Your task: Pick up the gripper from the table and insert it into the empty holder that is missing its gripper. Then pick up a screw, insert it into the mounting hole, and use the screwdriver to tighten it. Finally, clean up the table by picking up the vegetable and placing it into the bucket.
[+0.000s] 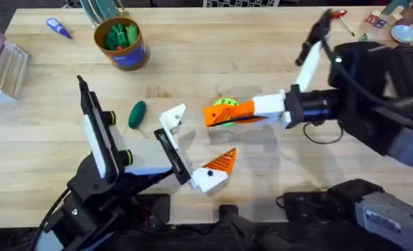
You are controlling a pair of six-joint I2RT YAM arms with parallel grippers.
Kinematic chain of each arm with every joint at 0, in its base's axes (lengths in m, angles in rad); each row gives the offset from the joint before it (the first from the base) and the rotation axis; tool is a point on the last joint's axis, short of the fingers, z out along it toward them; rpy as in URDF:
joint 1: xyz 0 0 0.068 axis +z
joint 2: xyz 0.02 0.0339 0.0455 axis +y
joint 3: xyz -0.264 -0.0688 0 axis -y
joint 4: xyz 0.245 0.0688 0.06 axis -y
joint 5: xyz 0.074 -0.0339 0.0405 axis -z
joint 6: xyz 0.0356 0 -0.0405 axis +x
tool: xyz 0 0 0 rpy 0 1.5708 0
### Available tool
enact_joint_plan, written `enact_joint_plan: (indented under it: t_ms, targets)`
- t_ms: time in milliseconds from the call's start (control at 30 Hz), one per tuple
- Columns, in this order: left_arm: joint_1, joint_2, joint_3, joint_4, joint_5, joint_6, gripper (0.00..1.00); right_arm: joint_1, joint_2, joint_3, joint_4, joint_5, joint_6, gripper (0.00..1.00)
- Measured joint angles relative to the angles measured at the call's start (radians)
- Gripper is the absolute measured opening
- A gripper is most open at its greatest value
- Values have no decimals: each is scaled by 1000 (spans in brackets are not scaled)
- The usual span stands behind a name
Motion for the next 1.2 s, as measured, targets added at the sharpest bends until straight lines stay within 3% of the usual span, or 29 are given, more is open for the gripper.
enact_joint_plan:
  t_ms: [233,467,1200]
  targets:
    - [0,0,0,0,0,0,986,12,179,0,206,-115,141,11]
    - [0,0,0,0,0,0,986,82,240,0,395,-147,262,11]
    - [0,0,0,-1,-19,0,987,162,306,44,417,-149,325,10]
